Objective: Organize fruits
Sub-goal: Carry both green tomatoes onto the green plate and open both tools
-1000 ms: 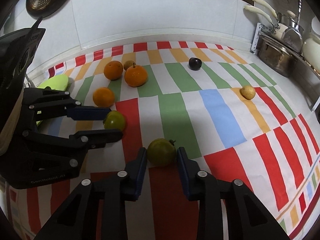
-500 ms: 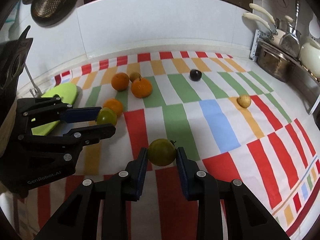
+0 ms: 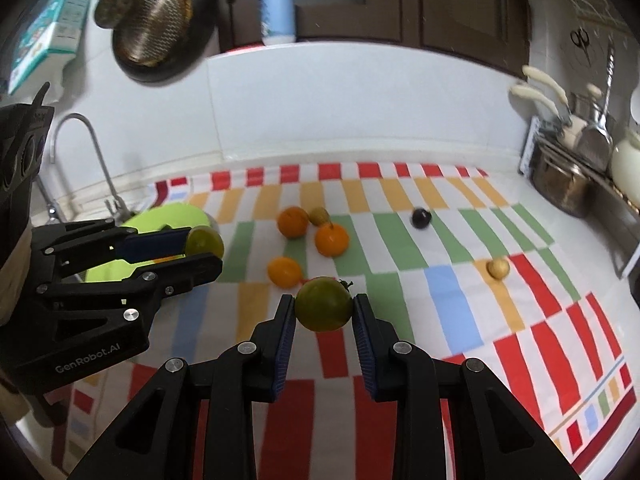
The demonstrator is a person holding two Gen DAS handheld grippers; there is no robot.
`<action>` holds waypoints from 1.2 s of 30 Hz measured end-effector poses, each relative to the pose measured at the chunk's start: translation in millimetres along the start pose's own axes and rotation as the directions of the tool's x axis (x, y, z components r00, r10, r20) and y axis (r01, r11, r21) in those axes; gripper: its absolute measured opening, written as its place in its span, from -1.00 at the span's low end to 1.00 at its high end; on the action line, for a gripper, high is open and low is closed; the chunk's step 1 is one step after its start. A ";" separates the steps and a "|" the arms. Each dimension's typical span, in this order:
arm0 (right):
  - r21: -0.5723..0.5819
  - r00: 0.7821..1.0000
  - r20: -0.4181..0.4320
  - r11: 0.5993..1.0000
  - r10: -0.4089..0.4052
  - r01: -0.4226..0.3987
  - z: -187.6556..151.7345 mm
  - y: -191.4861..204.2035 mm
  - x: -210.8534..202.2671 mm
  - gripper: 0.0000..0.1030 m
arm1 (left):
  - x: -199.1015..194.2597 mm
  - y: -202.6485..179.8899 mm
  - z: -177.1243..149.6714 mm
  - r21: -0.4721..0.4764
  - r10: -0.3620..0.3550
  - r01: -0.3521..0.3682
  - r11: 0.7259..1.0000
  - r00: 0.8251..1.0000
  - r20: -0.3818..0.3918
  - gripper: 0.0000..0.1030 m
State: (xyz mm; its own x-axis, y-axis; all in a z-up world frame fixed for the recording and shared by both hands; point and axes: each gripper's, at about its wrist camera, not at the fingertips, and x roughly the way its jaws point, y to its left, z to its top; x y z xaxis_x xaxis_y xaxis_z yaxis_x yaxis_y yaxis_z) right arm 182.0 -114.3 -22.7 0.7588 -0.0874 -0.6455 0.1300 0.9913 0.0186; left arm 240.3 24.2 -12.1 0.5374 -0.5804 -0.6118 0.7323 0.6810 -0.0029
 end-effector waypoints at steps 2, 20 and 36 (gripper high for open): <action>-0.009 1.000 0.014 1.000 0.019 -0.019 4.4 4.2 -3.3 -0.41 | -7.5 3.4 -0.4 -0.023 0.018 -0.018 1.000 1.000 0.013 -0.44; -0.159 0.973 0.056 0.964 0.224 -0.213 30.0 74.0 6.7 -0.41 | -67.2 61.5 -25.8 -0.213 0.283 -0.266 0.940 0.958 0.054 -0.44; -0.268 0.933 -0.053 0.895 0.356 -0.357 30.2 157.5 59.2 -0.41 | -70.5 129.8 -75.3 -0.291 0.393 -0.392 0.873 0.918 -0.057 -0.44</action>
State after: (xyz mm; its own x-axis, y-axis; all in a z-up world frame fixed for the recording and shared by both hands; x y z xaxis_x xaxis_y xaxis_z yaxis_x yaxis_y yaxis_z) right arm 266.7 33.6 -34.9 0.7205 0.2768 -0.6358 -0.3257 0.9445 0.0421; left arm 265.9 187.1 -28.9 0.7570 -0.2394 -0.6080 0.3070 0.9517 0.0074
